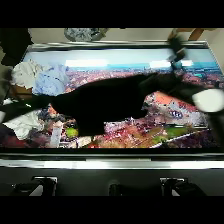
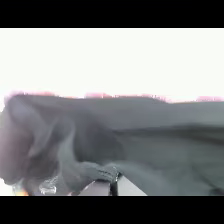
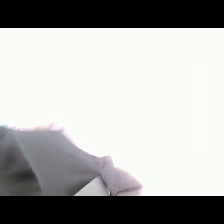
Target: Fold the shirts.
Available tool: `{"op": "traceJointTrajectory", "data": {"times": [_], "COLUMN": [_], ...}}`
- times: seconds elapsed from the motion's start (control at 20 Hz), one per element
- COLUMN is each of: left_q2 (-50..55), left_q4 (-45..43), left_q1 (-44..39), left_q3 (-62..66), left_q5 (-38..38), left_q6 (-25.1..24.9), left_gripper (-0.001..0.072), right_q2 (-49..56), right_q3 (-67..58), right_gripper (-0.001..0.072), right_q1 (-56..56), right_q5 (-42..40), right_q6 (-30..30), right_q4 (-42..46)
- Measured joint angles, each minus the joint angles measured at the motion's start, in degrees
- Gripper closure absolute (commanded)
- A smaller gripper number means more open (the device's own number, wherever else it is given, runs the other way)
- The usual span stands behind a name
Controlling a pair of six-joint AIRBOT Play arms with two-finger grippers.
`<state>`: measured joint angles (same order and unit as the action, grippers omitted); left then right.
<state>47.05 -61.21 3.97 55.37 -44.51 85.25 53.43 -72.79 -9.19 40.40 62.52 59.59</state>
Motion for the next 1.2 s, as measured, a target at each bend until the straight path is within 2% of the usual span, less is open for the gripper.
{"op": "traceJointTrajectory", "data": {"times": [0.2, 0.5, 0.6, 0.75, 0.85, 0.95, 1.05, 1.2], "left_q2": [-8.83, -13.84, -13.88, -12.81, -11.34, -8.46, -3.08, 9.05], "left_q4": [-0.81, -3.41, -6.38, -8.74, -9.40, -9.86, -10.25, -9.84], "left_q1": [10.19, 15.28, 15.69, 15.56, 14.32, 12.26, 9.66, 6.99], "left_q3": [11.87, 24.11, 25.31, 22.60, 16.46, 8.44, 0.79, -3.34], "left_q5": [-2.23, -5.55, -9.20, -16.48, -19.54, -19.96, -17.49, -11.43], "left_q6": [2.49, 3.96, 5.33, 6.43, 6.47, 6.43, 5.79, 5.18], "left_gripper": [0.0682, 0.0682, 0.0681, 0.0681, 0.0681, 0.0681, 0.0681, 0.0680], "right_q2": [-8.00, -13.33, -13.49, -10.16, -5.05, 1.46, 9.22, 21.62], "right_q3": [-12.92, -20.90, -21.90, -21.77, -19.08, -15.08, -12.07, -9.88], "right_gripper": [0.0671, 0.0670, 0.0669, 0.0669, 0.0669, 0.0670, 0.0670, 0.0669], "right_q1": [11.06, 16.96, 17.44, 17.79, 17.88, 17.94, 17.92, 17.97], "right_q5": [2.08, 3.98, 7.80, 19.45, 25.77, 27.06, 23.80, 14.75], "right_q6": [2.89, 3.56, 3.50, -0.31, -2.16, -3.15, -3.58, -3.02], "right_q4": [12.44, 21.62, 24.65, 27.26, 27.28, 24.46, 19.47, 10.19]}}
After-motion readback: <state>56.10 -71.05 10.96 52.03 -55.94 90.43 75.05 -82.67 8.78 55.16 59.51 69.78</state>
